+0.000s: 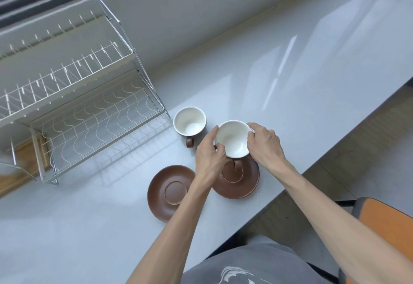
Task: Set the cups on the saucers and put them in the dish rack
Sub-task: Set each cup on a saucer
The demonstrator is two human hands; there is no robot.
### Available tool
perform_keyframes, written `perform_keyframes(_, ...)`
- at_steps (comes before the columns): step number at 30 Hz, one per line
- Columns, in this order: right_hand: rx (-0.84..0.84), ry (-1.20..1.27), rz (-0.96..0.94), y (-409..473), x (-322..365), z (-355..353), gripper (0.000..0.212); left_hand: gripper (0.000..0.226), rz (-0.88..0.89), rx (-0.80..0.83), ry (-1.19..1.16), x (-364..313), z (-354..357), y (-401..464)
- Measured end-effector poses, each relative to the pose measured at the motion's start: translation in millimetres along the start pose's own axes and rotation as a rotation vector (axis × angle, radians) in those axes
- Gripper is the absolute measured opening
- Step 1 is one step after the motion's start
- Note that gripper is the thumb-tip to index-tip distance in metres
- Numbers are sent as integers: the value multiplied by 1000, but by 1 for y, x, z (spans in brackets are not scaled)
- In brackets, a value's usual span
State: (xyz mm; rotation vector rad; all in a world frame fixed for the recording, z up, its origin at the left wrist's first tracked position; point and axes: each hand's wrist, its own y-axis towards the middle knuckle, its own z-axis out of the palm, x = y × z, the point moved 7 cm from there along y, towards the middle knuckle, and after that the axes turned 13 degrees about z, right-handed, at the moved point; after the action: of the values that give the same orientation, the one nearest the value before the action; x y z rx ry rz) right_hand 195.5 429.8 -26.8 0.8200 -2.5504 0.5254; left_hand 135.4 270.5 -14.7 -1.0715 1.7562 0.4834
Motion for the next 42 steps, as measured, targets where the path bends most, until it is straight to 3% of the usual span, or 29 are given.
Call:
perform_keyframes(10,23,19,30,-50,-28,25,41,56,-144,-2,-93,35,2,-56)
perform_keyframes(42,96,16,125,-57,-40,40,40,55,-180,44,-189,57,12,-53)
